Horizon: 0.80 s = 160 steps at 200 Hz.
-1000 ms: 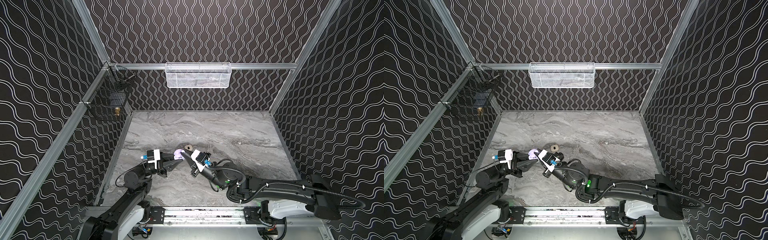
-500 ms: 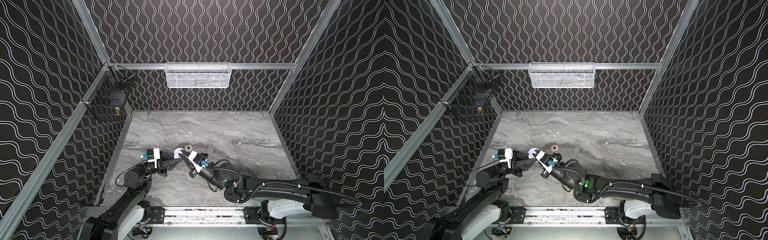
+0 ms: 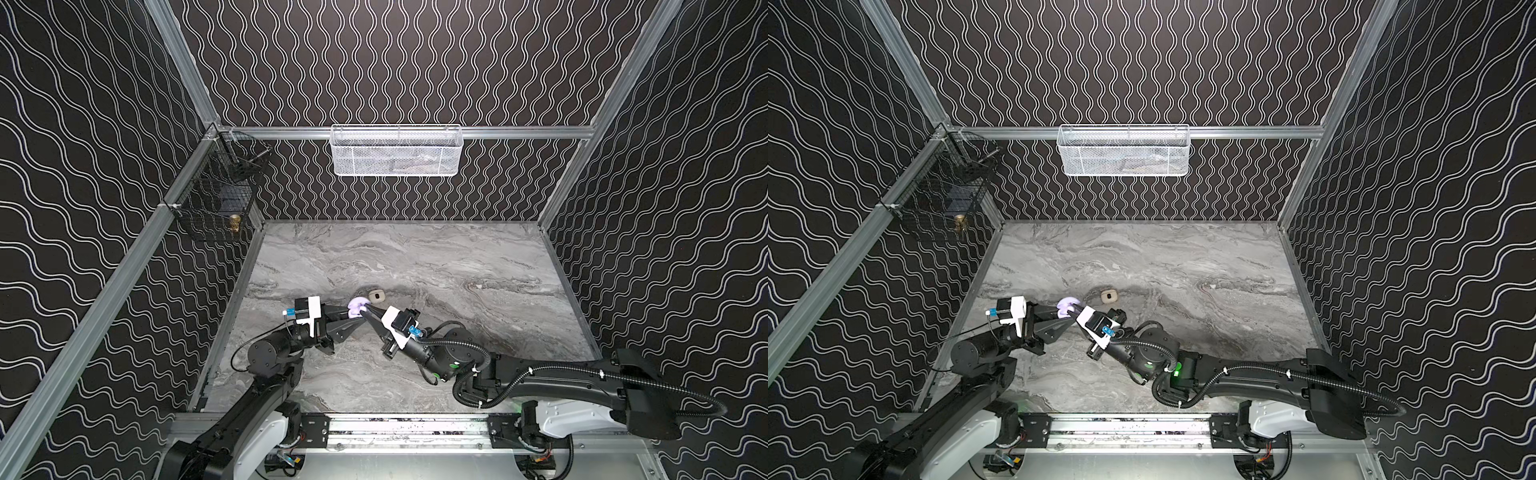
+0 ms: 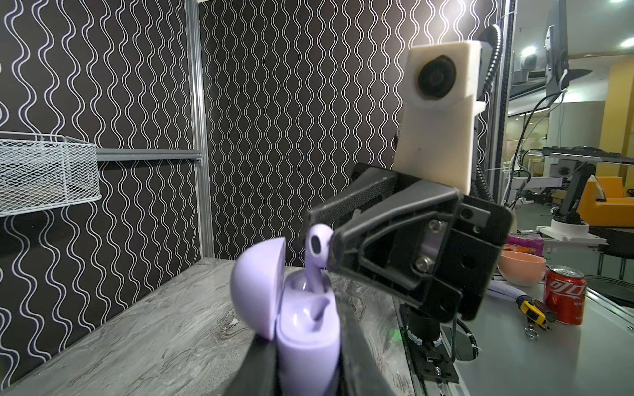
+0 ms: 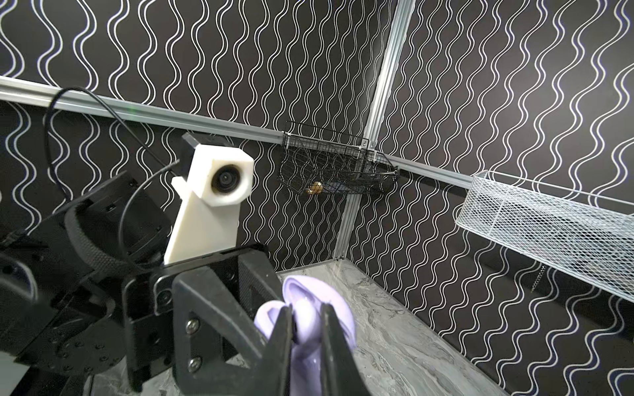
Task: Insert the wireless bluetooth earbuds into the charging case
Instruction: 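Lower the lilac earbud into the open case slot with the right gripper, then open the right gripper and draw it back from the case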
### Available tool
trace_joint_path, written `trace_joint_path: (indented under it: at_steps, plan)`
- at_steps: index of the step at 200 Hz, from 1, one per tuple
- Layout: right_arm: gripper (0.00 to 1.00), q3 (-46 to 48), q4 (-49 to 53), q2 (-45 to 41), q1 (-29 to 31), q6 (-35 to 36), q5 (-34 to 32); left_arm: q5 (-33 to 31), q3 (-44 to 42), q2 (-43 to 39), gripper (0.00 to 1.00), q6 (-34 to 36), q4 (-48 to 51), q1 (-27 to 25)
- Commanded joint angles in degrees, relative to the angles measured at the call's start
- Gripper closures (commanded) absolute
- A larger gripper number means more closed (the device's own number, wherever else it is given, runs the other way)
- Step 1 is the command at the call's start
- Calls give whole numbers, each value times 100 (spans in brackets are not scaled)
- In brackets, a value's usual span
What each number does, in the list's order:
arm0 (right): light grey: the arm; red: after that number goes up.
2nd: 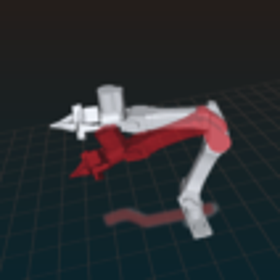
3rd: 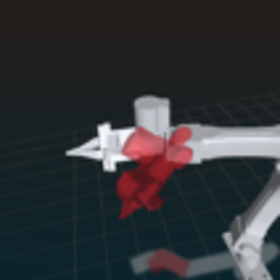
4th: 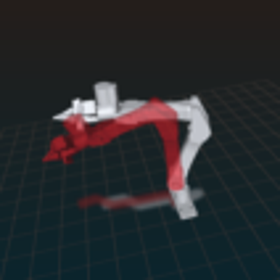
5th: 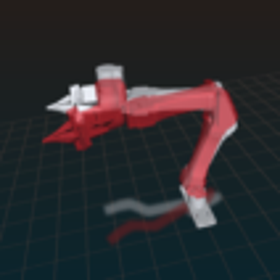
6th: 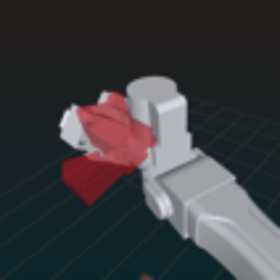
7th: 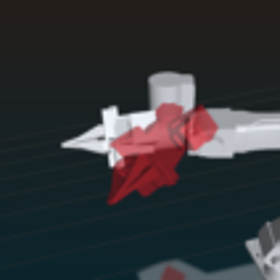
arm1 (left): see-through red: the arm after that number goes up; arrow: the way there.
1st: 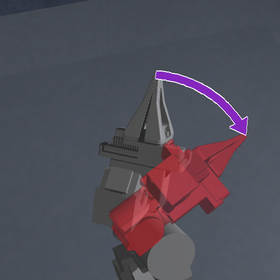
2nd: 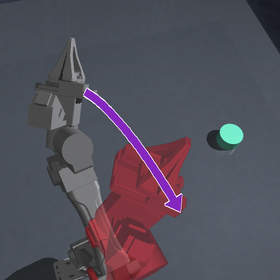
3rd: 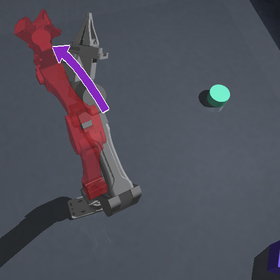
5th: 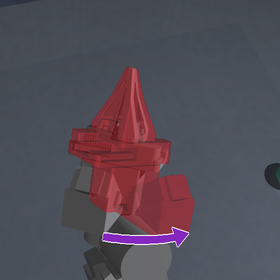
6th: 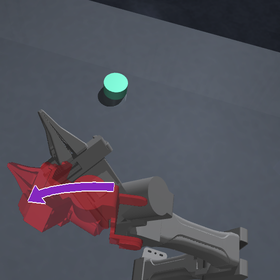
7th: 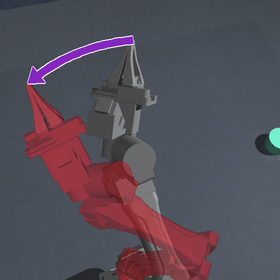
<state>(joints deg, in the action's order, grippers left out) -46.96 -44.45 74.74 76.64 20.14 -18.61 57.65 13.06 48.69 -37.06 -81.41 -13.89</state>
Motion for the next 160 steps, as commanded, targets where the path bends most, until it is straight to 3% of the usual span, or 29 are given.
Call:
trace_joint_path:
  at_steps: [1, 85, 160]
  plan:
    - [88, -27, -40, 31, 7, 26, 280, -125, 38, 25, 100, 53, -132, 9]
    - [75, 14, -20, 49, 8, -80, 333, -128, 20, 8, 100, 0, -200, 9]
    - [42, 131, -19, -225, 9, -140, 40, -194, -32, -63, 100, 64, -134, 9]
